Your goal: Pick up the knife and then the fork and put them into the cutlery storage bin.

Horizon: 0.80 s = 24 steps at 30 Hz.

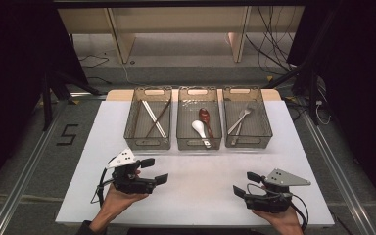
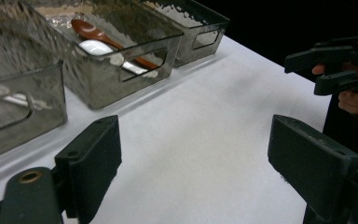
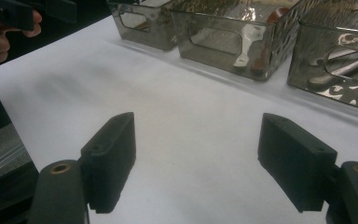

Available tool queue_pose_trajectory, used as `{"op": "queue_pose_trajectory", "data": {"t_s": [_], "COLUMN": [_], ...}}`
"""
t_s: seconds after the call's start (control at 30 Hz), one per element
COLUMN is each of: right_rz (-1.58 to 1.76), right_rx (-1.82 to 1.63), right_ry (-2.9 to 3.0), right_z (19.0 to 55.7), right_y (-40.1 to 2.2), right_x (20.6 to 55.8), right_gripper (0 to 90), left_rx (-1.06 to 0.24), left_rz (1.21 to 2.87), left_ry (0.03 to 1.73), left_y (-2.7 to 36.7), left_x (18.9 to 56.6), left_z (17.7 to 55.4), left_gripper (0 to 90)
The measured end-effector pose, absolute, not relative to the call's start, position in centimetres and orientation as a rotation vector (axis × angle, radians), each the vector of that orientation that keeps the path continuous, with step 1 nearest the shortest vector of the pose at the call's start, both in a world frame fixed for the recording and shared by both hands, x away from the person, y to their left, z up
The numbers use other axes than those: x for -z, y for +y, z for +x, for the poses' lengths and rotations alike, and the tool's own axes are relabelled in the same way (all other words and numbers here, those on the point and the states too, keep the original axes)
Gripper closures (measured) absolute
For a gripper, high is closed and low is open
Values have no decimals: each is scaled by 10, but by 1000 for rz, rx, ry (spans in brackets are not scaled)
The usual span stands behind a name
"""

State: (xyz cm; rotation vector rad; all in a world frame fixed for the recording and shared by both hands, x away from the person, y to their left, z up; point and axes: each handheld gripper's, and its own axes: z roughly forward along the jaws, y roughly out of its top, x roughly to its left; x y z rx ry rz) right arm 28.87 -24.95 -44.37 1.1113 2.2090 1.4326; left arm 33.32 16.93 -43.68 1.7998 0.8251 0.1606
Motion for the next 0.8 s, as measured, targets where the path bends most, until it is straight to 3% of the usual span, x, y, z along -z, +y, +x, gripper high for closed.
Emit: {"op": "queue_pose_trajectory", "data": {"t_s": [0.8], "right_rz": [1106], "right_rx": [-1431], "right_ry": [2203], "right_z": [288], "right_y": [-250], "right_x": [444], "right_gripper": [286], "left_rx": [-178], "left_rz": [1801], "left_ry": [870], "left_y": [179], "left_x": [447], "left_z": [326], "left_gripper": [164]}}
